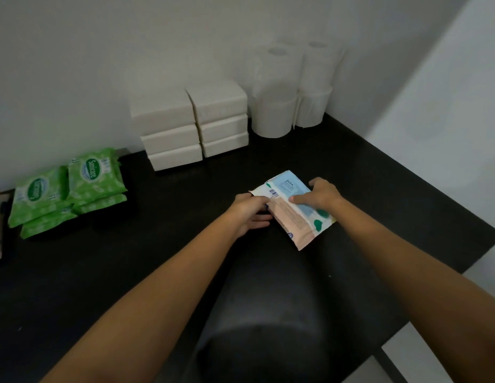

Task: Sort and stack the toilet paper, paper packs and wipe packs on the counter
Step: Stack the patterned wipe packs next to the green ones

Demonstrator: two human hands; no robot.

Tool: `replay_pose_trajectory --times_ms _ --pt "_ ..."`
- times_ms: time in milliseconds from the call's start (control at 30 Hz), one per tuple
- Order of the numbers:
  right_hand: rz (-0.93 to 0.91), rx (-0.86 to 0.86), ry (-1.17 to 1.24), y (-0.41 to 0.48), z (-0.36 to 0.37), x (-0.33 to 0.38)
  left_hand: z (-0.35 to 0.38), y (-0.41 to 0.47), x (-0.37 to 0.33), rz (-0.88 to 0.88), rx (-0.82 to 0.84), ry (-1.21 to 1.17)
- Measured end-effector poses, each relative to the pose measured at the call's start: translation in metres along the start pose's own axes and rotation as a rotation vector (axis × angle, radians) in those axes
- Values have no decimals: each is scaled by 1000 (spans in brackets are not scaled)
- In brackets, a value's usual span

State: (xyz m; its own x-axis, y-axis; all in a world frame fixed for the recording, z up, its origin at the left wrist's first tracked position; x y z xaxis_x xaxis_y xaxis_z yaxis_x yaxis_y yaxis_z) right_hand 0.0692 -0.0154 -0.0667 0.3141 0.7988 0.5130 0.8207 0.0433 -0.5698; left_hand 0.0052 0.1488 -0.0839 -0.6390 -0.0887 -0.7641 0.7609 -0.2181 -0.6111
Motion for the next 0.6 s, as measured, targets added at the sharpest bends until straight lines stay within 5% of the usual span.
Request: replay_pose_trajectory --times_ms 367,600 --pt "-82 227 428 -18 57 67 -71 -33 6 46 -52 -21" --pt "-217 329 489 -50 115 156 -160 -96 -4 186 -153 -121"
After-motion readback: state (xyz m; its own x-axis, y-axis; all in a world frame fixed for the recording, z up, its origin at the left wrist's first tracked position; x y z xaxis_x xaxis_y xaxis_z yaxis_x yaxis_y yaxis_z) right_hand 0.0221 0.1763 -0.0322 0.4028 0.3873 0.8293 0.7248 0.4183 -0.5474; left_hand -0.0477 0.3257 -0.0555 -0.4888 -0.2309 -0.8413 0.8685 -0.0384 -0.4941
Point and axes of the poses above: each hand's wrist, its own y-axis towards the middle knuckle, its own z-axis out of the palm, x = y × z, the point moved 10 cm from there along y, towards the middle knuckle, and after that the axes turned 13 degrees about x, right-handed, at the moved point
